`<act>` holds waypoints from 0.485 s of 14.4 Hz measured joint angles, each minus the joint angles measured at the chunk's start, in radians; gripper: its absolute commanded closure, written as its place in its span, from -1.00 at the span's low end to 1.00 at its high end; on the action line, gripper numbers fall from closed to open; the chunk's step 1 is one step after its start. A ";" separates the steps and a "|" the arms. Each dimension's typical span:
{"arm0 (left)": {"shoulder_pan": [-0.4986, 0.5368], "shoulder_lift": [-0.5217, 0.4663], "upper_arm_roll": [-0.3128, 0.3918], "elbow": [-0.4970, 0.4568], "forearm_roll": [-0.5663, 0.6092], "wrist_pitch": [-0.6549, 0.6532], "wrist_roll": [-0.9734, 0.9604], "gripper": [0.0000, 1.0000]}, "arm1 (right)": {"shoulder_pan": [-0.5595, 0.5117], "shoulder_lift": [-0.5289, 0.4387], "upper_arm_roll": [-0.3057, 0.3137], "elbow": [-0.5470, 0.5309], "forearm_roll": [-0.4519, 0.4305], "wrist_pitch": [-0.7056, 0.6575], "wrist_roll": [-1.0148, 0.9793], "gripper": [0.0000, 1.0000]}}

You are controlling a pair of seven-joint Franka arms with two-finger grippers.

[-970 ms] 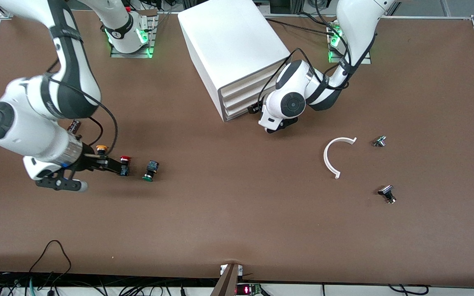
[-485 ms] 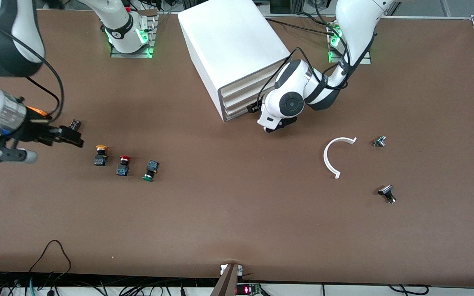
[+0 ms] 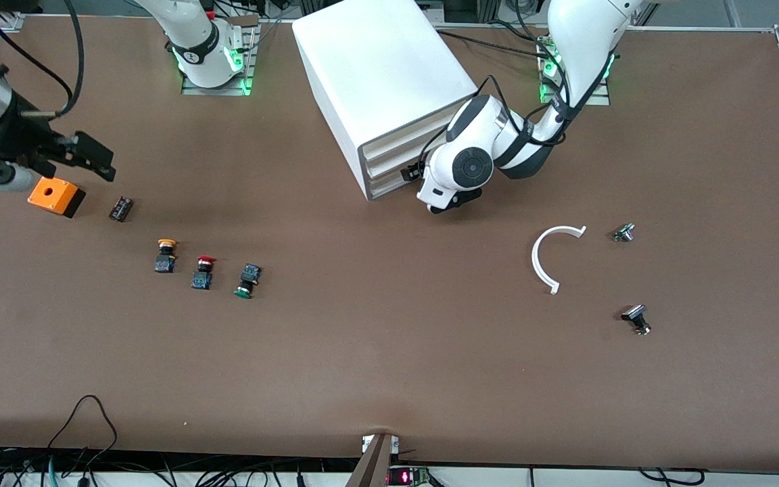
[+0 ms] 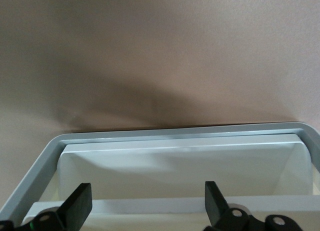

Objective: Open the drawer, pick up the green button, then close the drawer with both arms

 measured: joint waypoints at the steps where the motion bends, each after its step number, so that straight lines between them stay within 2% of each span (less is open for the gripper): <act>1: 0.006 0.000 0.001 0.007 0.000 0.000 0.000 -0.99 | -0.010 -0.010 0.006 0.000 0.000 -0.014 0.002 -1.00; 7: 0.120 -0.002 0.009 0.129 0.014 -0.033 0.017 -0.99 | -0.034 -0.039 0.008 0.000 0.000 -0.095 0.070 -1.00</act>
